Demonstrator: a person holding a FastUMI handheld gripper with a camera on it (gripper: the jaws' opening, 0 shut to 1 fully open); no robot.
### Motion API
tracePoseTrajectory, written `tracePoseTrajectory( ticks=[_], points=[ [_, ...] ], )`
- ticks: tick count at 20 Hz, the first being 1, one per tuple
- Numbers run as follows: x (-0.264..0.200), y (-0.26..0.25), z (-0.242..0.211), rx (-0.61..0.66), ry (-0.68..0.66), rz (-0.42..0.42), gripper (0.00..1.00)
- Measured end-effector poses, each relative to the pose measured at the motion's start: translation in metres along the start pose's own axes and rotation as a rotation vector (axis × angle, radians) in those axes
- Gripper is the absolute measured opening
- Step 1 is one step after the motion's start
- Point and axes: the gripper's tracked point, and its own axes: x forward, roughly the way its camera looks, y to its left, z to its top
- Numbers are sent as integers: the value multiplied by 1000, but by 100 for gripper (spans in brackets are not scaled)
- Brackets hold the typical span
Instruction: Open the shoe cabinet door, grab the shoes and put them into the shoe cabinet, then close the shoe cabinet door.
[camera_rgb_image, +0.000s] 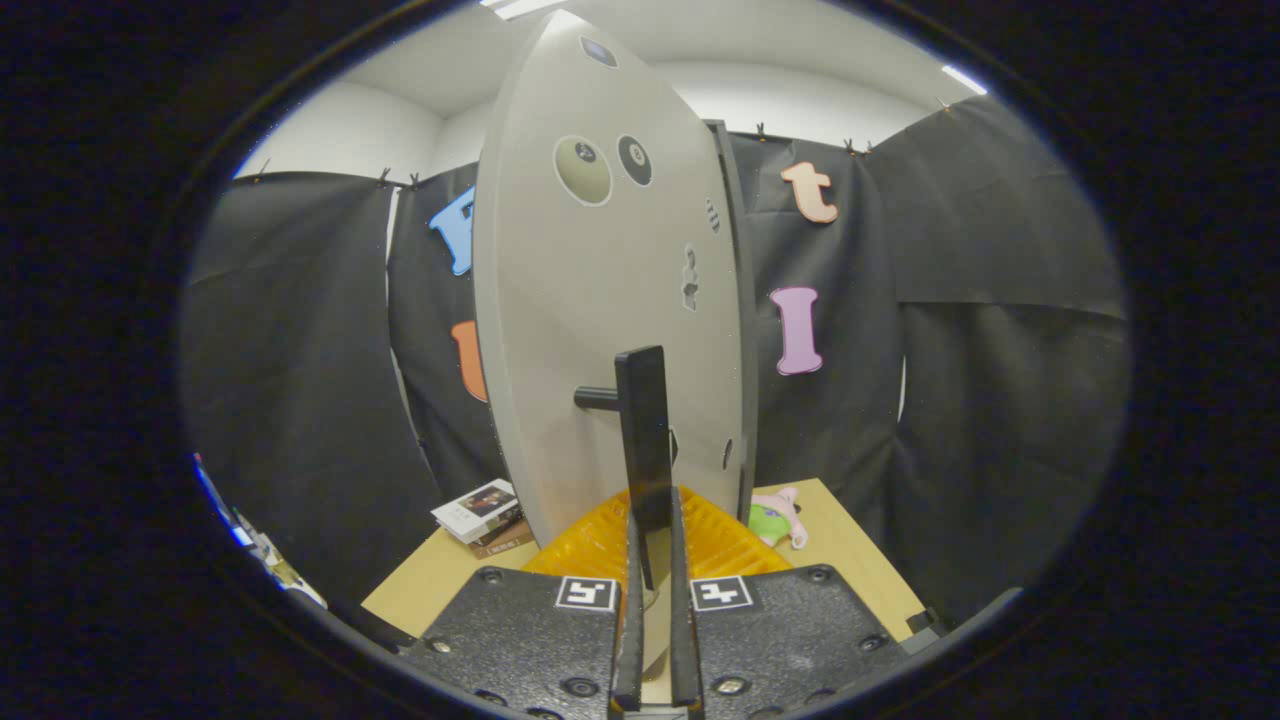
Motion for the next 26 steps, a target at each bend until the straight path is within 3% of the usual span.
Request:
tracePoseTrajectory(
  ticks=[9,22,26],
  points=[
    [-5,-30,5,-20,-15,-105,4],
    [-6,-27,2,65,-4,-81,4],
    [-9,-39,2,66,-13,-149,4]
  ],
)
